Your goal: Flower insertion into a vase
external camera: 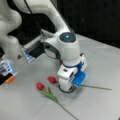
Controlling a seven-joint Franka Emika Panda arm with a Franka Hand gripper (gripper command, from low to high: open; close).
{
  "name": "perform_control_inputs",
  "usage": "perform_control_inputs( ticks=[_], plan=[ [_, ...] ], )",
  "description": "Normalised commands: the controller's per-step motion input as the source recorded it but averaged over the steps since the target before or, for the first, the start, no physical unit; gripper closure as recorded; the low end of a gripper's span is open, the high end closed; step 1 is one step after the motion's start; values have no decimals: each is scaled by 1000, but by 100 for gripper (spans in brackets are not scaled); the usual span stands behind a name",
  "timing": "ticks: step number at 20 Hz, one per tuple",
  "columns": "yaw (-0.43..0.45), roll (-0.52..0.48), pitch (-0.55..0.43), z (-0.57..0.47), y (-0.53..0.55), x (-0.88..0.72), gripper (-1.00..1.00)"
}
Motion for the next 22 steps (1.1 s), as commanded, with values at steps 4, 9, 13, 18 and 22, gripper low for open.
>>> perform_control_inputs(
  ticks=[4,9,13,18,22],
  plan=[
    [-84,-53,-22,-82,27,138,100],
    [-113,-54,-55,-144,78,187,100],
    [-81,-63,-41,-199,135,204,100],
    [-49,-73,0,-220,189,189,100],
    [-54,-95,51,-186,218,152,100]
  ],
)
